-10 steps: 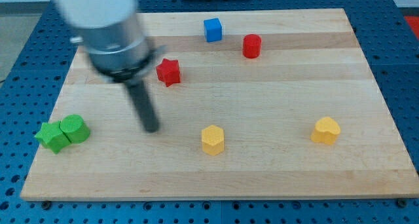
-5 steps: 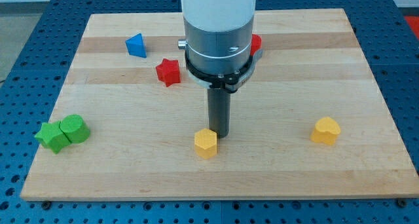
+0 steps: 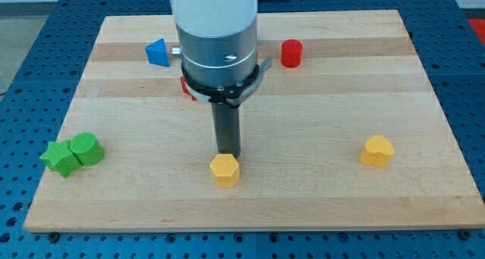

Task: Slide the yellow hexagon left a bit

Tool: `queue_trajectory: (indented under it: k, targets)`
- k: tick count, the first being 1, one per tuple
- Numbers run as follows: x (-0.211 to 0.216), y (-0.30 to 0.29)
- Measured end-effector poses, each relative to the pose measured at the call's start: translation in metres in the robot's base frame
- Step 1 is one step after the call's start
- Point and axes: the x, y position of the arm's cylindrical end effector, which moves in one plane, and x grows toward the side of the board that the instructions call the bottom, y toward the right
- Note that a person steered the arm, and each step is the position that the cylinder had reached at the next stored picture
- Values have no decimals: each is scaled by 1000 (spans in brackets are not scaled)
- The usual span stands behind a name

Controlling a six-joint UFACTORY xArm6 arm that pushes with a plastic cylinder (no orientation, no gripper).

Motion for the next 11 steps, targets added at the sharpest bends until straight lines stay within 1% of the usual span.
queue_trajectory:
  k: [1, 2, 3, 4, 5, 6, 7, 8, 9, 10, 11]
  targets:
    - [0, -27]
    - [0, -27]
    - [-4, -1]
    - [-3, 91]
    - [45, 37]
    - [49, -71]
    - [44, -72]
    - [45, 9]
    - [22, -16]
    - [18, -48]
    - [18, -94]
